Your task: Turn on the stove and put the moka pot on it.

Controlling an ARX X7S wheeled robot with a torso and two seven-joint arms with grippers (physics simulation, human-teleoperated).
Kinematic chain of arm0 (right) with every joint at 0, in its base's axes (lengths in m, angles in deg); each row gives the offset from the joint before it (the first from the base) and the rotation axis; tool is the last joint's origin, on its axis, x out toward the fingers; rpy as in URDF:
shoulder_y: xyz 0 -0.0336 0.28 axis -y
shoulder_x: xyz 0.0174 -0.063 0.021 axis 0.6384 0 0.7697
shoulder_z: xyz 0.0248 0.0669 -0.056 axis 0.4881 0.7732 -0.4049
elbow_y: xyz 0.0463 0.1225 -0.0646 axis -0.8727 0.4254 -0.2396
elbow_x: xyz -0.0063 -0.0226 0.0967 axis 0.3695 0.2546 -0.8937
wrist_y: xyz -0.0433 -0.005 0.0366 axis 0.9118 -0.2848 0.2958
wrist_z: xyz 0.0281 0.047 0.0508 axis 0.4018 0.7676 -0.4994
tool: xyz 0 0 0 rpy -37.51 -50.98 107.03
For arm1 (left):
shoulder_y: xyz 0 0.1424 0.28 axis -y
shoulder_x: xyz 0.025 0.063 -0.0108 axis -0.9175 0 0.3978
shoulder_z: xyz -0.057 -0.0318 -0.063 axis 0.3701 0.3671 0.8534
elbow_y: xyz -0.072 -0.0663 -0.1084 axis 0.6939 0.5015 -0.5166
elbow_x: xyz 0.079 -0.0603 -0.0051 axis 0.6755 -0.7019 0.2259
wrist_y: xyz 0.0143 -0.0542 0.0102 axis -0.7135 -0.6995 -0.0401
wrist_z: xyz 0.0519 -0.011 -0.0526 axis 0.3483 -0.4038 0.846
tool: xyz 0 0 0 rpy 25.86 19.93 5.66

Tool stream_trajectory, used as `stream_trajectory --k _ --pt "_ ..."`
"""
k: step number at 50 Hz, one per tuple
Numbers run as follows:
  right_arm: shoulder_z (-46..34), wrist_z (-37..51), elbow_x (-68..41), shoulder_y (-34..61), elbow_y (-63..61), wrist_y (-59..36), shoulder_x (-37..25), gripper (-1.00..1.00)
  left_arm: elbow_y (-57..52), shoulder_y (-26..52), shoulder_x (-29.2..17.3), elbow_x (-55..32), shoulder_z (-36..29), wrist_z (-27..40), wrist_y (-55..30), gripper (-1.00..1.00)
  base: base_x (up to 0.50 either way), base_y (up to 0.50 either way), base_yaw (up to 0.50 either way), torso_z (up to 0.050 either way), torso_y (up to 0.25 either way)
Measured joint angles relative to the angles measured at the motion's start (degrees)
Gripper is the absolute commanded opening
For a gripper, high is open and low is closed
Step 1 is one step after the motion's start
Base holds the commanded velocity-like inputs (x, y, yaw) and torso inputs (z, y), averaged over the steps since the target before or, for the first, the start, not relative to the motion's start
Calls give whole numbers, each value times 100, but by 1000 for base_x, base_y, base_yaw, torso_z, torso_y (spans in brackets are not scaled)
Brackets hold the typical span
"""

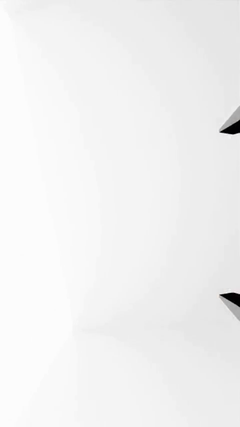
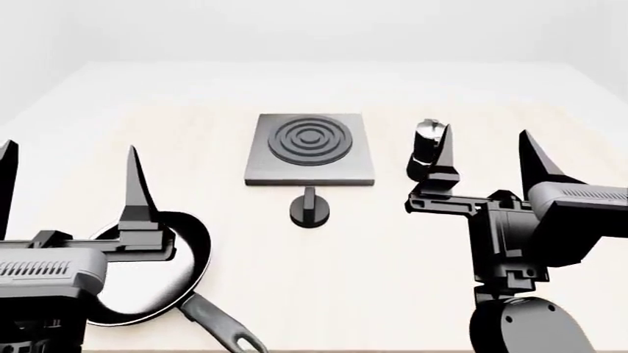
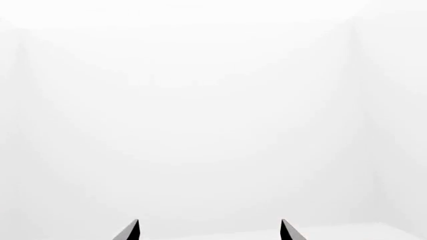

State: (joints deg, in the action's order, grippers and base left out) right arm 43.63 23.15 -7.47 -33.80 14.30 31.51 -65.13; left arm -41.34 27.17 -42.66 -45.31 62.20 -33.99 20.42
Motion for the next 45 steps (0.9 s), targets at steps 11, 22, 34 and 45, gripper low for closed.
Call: stream_trajectory --k 11,22,34,45 --pt "-30 24 -15 -2 11 21 -23 100 17 -25 -13 -28 -12 17 43 100 153 0 0 0 0" --pt "-49 40 -37 -10 44 56 -45 100 43 -47 -19 -38 -47 40 93 100 154 0 0 0 0" --pt "-63 74 -68 -12 6 47 -77 100 48 -68 -37 -52 -68 67 117 100 156 0 0 0 0" --pt "-89 101 -87 -3 -23 45 -101 100 95 -83 -49 -61 -95 82 164 100 159 0 0 0 0"
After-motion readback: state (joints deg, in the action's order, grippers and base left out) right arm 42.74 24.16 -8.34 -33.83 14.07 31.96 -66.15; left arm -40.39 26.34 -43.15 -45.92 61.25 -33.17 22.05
